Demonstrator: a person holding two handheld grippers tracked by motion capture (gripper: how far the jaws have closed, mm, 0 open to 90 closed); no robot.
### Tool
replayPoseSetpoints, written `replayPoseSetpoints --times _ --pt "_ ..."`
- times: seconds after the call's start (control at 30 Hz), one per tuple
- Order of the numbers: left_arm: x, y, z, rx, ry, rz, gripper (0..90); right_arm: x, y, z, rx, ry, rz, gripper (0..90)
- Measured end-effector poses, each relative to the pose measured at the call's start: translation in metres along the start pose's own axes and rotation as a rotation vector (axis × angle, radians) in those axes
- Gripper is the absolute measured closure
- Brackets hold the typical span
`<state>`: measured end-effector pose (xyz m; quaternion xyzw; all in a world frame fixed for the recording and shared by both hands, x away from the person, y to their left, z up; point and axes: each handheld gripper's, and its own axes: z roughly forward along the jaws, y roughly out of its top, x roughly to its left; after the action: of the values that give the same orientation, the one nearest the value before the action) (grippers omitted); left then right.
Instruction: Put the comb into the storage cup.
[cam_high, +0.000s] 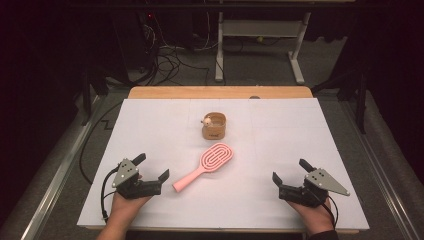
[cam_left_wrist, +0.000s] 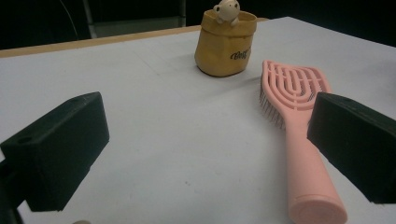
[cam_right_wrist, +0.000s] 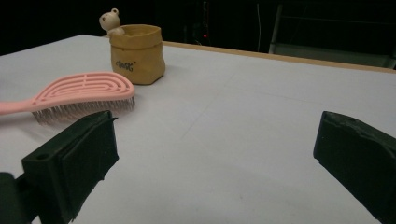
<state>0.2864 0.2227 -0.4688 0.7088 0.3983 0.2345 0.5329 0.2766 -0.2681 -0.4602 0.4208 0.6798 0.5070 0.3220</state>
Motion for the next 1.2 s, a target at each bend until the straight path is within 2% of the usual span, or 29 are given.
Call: replayPoseSetpoints --times 0.2,0.3,0.4,0.63,0.83,1.1,1.2 --pt "-0.0015 -0.0001 -0.0001 -0.003 0.001 0.007 0.0 -0.0036 -0.0022 -0.0015 0.008 -0.017 0.000 0.3" --pt "-0.0019 -0.0007 0.0007 0.003 0.000 0.010 0.0 -0.0049 -0.0027 -0.0012 0.005 -0.022 0.020 0.3" --pt "-0.0025 -0.0013 0.0018 0.006 0.000 0.024 0.0 -0.0041 -0.0015 -0.0015 -0.002 -0.019 0.007 0.3" --pt "-0.0019 -0.0014 0.0022 0.005 0.001 0.020 0.0 -0.0015 0.0025 -0.0035 -0.030 -0.019 -0.013 0.3" --pt "-0.0026 -0.0025 0.0044 0.009 -0.005 0.033 0.0 -0.0004 0.0051 -0.0032 -0.005 -0.028 -0.030 0.3" --pt "-0.0027 -0.0025 0.0036 0.000 -0.008 0.033 0.0 0.0006 0.0045 -0.0028 0.008 -0.027 -0.030 0.3" --pt "-0.0024 -0.0019 0.0034 0.003 -0.016 0.017 0.0 0.0008 0.0042 -0.0024 0.009 -0.026 -0.030 0.3"
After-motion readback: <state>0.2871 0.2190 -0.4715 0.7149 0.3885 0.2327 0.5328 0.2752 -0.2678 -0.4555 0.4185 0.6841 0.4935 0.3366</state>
